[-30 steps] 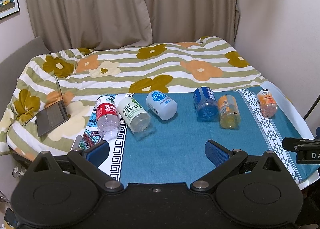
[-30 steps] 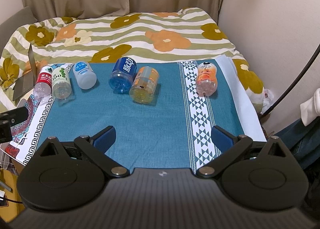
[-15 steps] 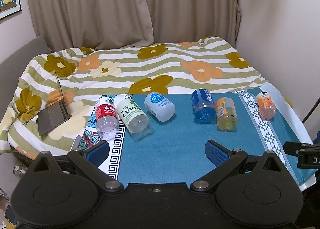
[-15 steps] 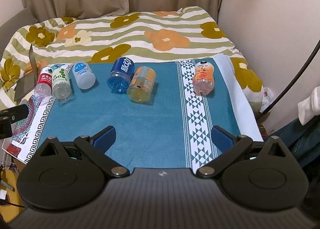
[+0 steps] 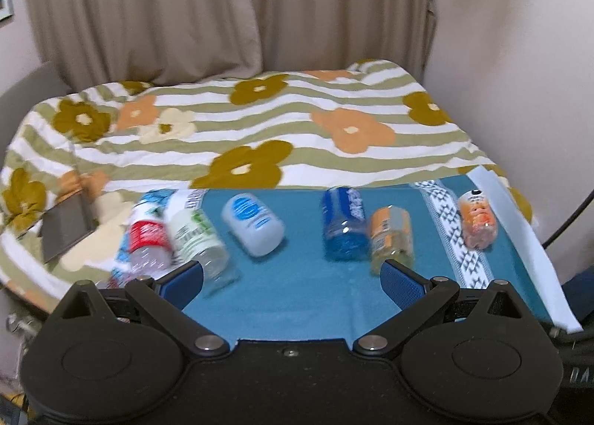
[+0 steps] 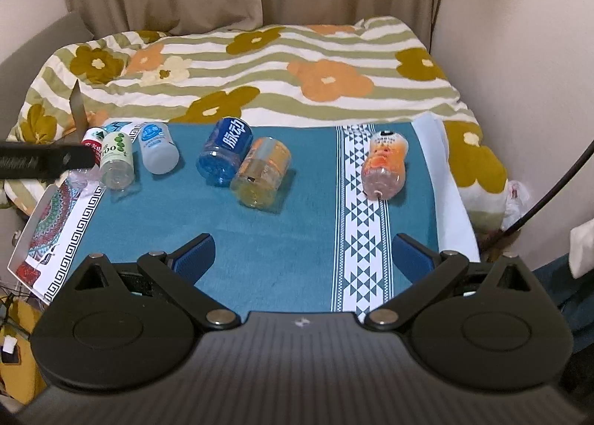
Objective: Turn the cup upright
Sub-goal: 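Move the left gripper toward the lying blue cup and open it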
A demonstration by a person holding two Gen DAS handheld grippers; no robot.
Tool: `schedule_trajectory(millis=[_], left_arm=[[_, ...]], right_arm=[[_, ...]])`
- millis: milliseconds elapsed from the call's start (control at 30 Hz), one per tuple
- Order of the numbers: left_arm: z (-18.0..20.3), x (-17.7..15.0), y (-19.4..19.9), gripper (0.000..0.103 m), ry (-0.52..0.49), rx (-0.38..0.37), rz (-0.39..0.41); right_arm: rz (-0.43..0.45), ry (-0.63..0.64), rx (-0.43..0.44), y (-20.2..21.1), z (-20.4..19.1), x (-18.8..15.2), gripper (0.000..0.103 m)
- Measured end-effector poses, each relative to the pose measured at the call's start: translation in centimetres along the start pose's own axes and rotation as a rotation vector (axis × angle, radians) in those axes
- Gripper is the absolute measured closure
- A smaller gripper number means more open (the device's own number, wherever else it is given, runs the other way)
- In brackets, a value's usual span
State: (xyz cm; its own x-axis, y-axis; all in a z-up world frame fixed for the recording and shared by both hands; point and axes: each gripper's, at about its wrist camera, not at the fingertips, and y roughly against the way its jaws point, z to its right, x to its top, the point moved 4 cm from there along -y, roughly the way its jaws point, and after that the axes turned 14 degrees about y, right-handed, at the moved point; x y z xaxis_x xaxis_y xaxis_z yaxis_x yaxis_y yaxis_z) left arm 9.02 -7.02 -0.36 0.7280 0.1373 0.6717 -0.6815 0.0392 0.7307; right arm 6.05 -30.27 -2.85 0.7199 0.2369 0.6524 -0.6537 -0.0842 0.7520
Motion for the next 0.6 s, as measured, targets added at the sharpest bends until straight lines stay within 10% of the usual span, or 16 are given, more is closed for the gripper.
schedule_trajectory(millis=[600], left_arm=[[3.4, 5.1, -17.0, 0.009, -0.022, -0.178, -0.302]], right_arm=[[-0.138, -0.238, -0.129, -6.0, 1.5, -0.7, 0.0]])
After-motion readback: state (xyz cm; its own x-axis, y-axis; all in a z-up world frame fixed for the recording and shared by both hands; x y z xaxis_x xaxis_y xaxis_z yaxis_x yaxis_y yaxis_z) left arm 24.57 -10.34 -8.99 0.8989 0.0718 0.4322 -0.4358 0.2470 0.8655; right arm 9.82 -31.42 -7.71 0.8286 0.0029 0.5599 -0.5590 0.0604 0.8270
